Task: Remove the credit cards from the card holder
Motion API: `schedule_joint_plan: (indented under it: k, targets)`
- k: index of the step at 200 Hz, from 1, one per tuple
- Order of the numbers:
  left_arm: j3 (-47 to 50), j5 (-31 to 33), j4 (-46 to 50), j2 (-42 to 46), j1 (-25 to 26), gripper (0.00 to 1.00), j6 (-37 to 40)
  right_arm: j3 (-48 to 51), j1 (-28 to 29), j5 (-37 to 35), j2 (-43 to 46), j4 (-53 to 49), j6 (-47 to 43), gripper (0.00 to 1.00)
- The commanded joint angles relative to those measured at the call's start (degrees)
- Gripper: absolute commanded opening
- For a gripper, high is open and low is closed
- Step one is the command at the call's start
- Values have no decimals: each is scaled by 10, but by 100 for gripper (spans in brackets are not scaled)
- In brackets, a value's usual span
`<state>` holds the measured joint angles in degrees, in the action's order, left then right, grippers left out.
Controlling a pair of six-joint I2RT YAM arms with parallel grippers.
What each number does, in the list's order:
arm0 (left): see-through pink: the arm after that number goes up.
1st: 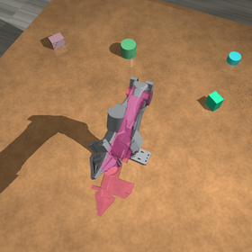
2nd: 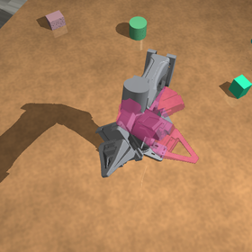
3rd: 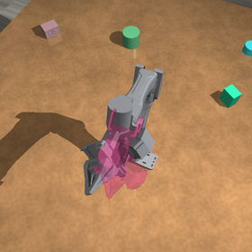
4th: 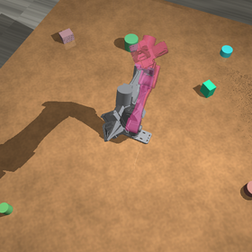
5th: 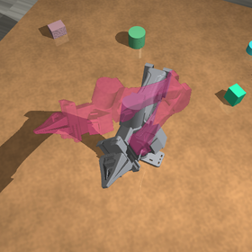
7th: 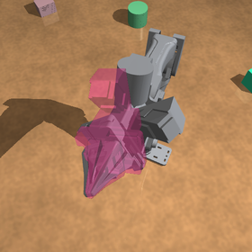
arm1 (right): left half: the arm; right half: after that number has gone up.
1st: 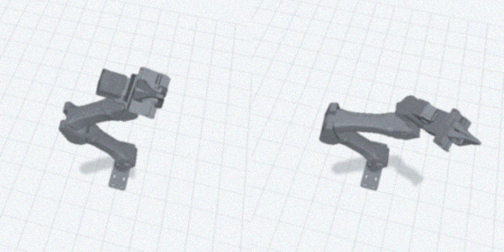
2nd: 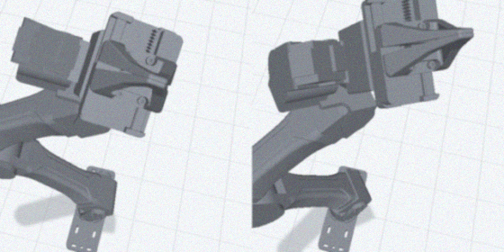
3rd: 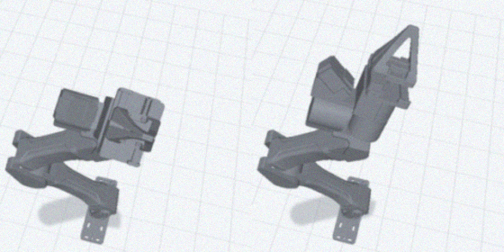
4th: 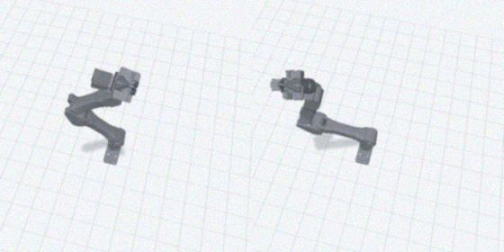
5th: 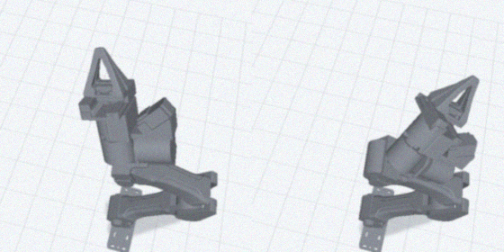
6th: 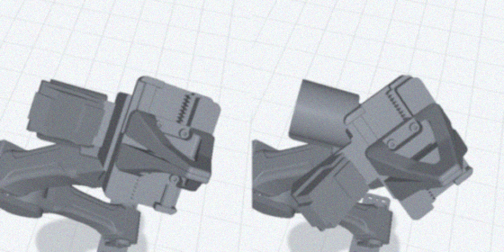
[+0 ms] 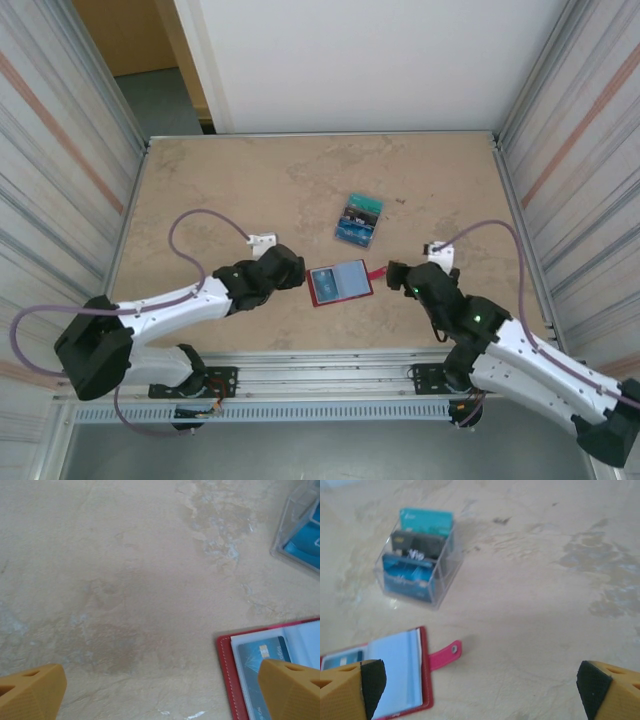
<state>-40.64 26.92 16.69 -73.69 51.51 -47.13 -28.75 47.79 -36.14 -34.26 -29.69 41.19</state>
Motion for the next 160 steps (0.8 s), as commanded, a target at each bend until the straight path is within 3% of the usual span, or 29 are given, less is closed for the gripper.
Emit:
schedule_joint_plan:
  k: [1, 37, 78, 125, 160]
  targets:
    - [-35, 24, 22, -32, 22, 99, 21, 25, -28, -3, 64, -21, 43, 99]
    - [-88, 32, 88, -106, 66, 99, 18, 32, -46, 36, 107, -27, 18, 99]
    - [-143, 41, 212, -173, 97, 99, -43, -2, -58, 72, 38, -48, 13, 99]
    - [-141, 28, 224, -183, 98, 99, -57, -35, -58, 111, -40, -41, 3, 99]
    - [-138, -4, 179, -199, 79, 99, -37, -63, -58, 140, -99, -53, 1, 100]
